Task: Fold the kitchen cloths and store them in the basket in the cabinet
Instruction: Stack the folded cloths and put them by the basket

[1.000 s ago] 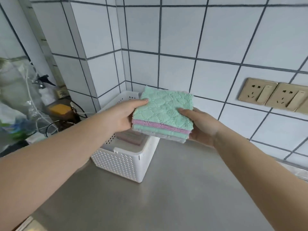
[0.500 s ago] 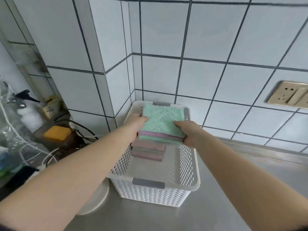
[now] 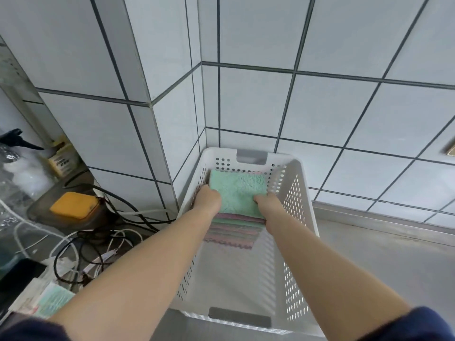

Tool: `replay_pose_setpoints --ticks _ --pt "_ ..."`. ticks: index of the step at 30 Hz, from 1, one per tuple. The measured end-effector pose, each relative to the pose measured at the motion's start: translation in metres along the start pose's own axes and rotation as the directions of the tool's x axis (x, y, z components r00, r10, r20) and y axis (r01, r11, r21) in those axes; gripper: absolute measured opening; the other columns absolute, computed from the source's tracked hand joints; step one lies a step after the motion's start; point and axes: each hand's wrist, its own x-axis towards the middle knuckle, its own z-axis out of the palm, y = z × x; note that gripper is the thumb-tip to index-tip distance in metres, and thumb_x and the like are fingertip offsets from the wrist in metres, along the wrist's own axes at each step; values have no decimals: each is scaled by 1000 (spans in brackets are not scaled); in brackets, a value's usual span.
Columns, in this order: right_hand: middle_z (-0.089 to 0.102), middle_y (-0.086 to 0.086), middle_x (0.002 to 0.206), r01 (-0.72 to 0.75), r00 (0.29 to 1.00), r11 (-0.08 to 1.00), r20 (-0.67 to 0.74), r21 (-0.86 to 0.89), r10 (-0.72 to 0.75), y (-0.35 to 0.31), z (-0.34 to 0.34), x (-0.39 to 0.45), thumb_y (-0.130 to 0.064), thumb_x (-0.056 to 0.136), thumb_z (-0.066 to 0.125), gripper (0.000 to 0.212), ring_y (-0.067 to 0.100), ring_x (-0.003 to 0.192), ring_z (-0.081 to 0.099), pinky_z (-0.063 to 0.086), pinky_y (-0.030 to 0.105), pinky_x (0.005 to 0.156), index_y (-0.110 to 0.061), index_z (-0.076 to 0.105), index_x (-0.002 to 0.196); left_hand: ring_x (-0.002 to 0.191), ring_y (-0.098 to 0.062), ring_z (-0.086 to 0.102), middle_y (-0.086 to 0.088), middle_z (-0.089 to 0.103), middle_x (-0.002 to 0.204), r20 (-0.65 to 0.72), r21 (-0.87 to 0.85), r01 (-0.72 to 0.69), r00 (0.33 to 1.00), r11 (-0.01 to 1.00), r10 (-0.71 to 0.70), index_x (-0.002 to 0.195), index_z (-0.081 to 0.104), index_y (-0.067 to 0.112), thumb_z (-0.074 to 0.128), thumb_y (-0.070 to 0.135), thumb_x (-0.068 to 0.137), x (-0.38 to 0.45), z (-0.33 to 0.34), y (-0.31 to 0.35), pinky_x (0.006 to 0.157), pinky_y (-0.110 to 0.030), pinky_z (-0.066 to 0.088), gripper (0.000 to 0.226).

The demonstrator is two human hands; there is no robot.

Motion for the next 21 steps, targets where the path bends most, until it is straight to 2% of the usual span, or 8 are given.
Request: replay_pose_setpoints --ticks 3,8,11,14,15,18,19,21 --pt "53 24 129 1 1000 1000 0 -10 -1 8 6 9 -9 92 43 32 37 121 50 42 53 100 -3 45 124 61 -12 42 -13 58 112 -35 34 7 999 999 -5 123 51 4 31 7 96 9 6 -7 45 -25 26 34" --pt "55 19 125 -16 1000 1000 11 3 16 12 9 10 -15 95 43 34 36 118 53 44 50 100 -6 44 127 74 -21 50 -19 57 117 5 26 37 999 999 -37 125 48 0 30 5 97 18 14 -11 54 -30 38 34" --pt "52 18 131 -23 1000 1000 7 14 23 9 5 10 -16 95 43 40 34 120 52 43 45 102 -6 40 133 82 -25 58 -18 54 129 -9 -5 -19 1000 1000 19 132 45 7 30 10 97 10 9 -2 60 -29 46 38" --pt "39 12 144 -10 1000 1000 -10 -5 10 6 0 9 -24 98 41 55 31 130 42 36 41 104 -9 22 147 51 -8 45 -15 47 137 19 -163 -135 990 977 140 148 25 20 31 16 99 -3 -2 8 36 -15 35 49" --pt "38 12 145 -3 1000 1000 -23 -11 2 5 -1 7 -27 98 41 58 31 133 39 35 42 105 -10 18 148 49 -3 41 -12 47 137 7 -237 -169 984 957 175 147 26 20 32 18 100 -11 -7 13 36 -13 33 48" --pt "29 8 152 31 998 999 -47 14 -30 2 -7 3 -30 98 41 59 31 135 33 34 41 103 -10 19 149 86 2 50 5 50 128 -91 -558 -159 987 815 130 139 42 21 40 22 97 -38 -14 21 80 -18 39 42" --pt "27 8 153 44 998 999 -56 18 -43 1 -10 2 -31 98 41 58 32 136 31 32 40 104 -10 20 148 90 -4 50 7 54 112 -74 -681 -55 997 730 6 131 50 21 44 21 94 -46 -13 20 85 -24 38 37" --pt "30 9 151 51 996 999 -69 10 -50 1 -15 1 -31 98 42 57 32 134 33 32 41 105 -8 23 147 76 -11 50 3 53 84 120 -863 232 957 449 -264 104 61 18 52 18 90 -60 -5 12 73 -29 42 17"
